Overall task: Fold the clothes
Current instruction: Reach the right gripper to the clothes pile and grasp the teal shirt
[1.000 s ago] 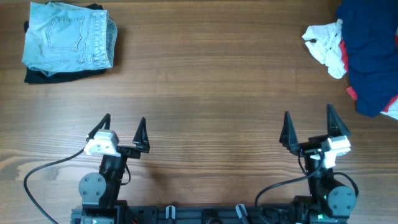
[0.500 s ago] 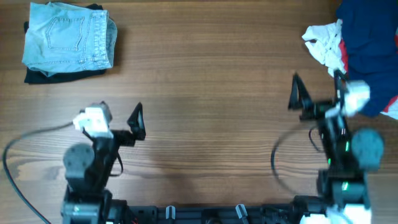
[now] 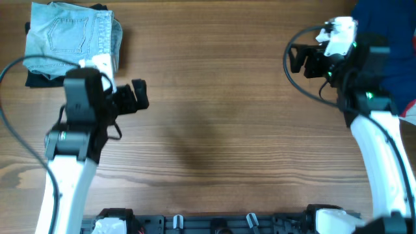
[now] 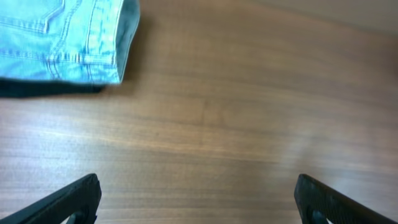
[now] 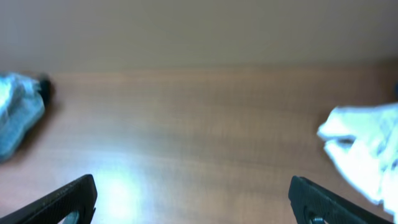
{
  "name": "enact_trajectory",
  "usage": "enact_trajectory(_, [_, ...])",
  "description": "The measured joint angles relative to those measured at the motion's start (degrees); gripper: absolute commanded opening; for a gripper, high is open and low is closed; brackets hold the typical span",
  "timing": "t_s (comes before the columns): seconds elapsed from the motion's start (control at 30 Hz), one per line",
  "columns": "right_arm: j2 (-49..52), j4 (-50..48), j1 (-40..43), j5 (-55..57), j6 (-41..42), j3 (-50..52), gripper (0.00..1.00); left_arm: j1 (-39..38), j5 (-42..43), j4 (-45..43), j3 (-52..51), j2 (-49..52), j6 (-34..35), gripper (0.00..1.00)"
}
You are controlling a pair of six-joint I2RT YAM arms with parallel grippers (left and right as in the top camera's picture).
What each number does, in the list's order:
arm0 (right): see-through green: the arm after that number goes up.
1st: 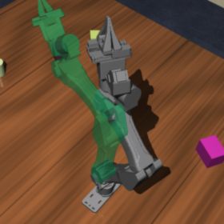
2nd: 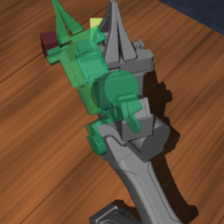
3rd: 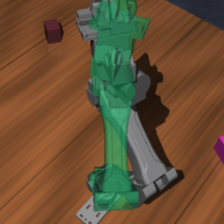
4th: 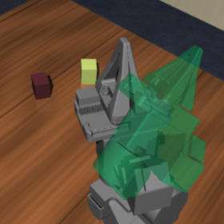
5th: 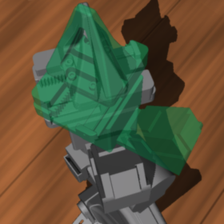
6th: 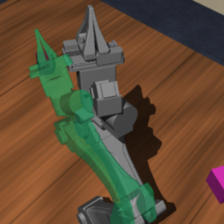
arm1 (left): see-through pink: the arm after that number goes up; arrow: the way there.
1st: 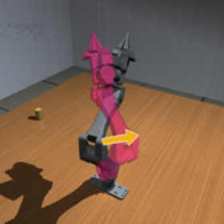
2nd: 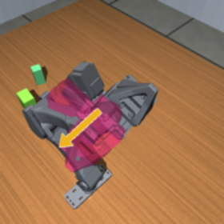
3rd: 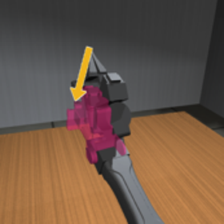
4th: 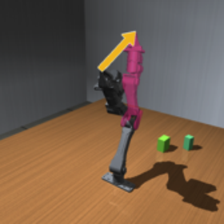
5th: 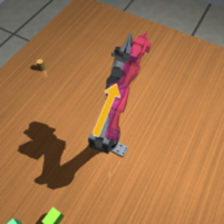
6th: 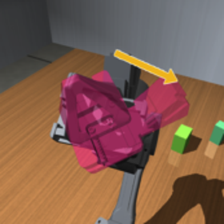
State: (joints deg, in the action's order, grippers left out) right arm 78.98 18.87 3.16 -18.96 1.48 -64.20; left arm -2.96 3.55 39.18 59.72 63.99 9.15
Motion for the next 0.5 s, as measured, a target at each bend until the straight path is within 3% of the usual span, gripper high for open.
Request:
enact_trajectory(0.27, [8.8,4.1,0.0,-2.3,-8.9,-2.8,1.0,0.0,0.2,0.1,1.8,12.5,0.0,1.0])
enact_trajectory(0.4, [12.1,0.0,0.0,-0.9,-6.6,-2.9,1.0,0.0,0.2,-1.4,1.8,16.5,0.0,1.0])
enact_trajectory(0.5, [14.1,-0.6,0.5,7.6,2.1,-3.1,1.0,0.0,0.2,-1.9,1.8,19.1,0.0,1.0])
